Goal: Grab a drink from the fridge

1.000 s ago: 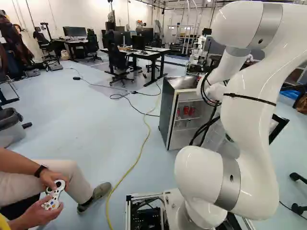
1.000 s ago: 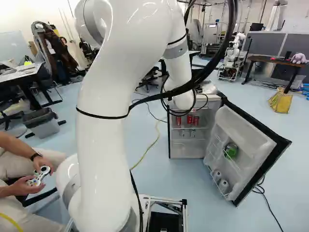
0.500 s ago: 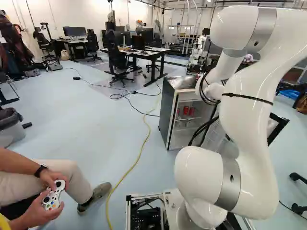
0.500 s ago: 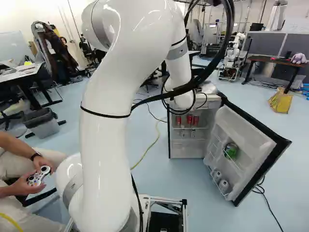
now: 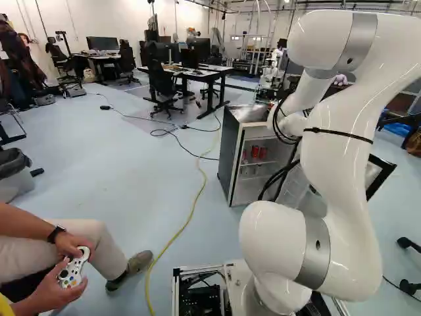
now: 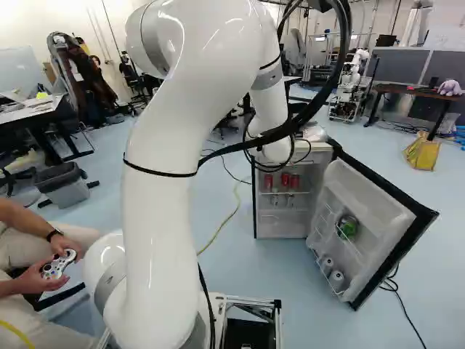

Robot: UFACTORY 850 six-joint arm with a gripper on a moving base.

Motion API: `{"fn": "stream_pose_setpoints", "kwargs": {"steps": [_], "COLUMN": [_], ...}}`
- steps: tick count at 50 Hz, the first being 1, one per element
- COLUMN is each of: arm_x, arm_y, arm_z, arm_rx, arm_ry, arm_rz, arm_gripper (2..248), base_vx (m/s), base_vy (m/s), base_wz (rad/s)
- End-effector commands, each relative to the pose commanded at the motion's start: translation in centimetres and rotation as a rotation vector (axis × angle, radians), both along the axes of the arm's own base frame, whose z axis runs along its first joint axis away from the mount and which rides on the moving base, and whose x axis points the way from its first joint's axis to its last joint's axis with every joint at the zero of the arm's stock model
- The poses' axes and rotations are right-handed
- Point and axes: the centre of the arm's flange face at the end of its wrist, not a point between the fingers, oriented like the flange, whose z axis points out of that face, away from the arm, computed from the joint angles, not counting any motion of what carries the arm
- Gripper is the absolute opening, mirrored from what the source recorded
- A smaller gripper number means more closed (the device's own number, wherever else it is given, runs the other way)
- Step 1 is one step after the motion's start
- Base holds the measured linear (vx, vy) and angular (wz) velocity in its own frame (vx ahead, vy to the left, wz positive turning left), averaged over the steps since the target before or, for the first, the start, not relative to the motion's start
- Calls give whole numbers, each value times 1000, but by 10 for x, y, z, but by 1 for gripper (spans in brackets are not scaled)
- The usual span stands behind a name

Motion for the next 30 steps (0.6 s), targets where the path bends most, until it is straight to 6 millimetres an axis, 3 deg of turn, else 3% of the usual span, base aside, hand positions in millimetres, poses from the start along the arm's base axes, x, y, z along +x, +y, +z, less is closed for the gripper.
{"fn": "stream_pose_setpoints", "kwargs": {"steps": [30], "arm_x": [0], "arm_y": [0], "arm_z": [0], "arm_rx": [65], "arm_ry": [-17], "arm_rz": [-11], "arm_gripper": [88], "base_vx": [0], "base_vy": [0], "base_wz": [0]}}
